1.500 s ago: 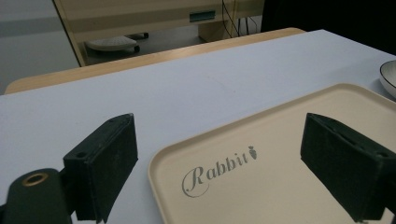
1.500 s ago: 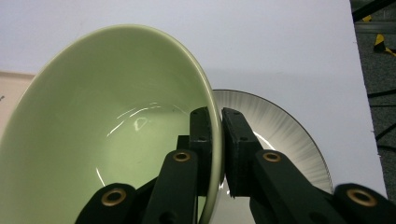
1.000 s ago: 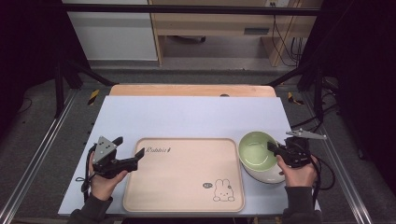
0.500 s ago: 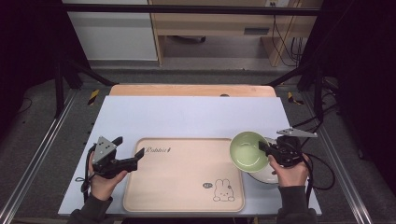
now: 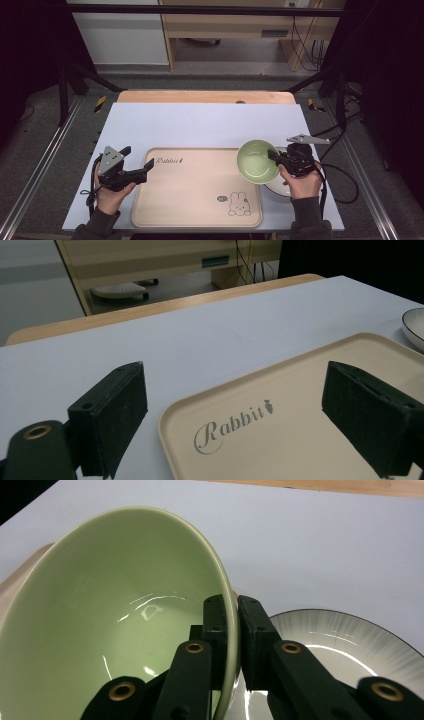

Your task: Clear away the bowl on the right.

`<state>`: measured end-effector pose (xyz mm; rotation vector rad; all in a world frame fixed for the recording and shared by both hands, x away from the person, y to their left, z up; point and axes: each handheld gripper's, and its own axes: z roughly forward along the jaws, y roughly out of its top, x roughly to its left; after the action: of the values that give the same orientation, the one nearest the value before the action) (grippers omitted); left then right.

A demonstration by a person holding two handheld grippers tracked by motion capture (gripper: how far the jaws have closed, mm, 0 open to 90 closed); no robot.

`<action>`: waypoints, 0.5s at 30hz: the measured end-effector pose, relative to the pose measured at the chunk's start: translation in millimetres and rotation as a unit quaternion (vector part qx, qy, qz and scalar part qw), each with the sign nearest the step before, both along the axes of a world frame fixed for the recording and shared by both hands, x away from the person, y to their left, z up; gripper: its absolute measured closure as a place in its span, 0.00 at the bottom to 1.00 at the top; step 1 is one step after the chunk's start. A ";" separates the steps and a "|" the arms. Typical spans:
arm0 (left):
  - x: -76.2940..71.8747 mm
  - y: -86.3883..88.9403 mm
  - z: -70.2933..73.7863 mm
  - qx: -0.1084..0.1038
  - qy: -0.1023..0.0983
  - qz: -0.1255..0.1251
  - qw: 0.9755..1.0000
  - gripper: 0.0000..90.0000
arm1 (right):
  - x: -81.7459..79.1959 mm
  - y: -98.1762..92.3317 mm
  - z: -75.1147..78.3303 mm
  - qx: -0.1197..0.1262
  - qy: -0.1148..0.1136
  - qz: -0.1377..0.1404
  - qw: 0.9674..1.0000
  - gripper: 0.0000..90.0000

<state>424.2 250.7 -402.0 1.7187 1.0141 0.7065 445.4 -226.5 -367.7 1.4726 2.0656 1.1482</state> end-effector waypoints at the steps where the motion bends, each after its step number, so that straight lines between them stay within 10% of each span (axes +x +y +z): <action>1: 0.0 0.0 0.0 0.000 0.000 0.000 1.000 0.12 | 0.0 1.3 0.7 0.002 -0.001 0.001 1.000 0.93; 15: -0.2 0.2 0.4 -0.001 0.000 -0.001 1.000 0.12 | 4.8 19.7 4.8 0.002 -0.005 0.024 1.000 0.93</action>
<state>424.0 250.8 -401.6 1.7178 1.0116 0.7043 450.2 -206.8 -362.9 1.4242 2.1025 1.1767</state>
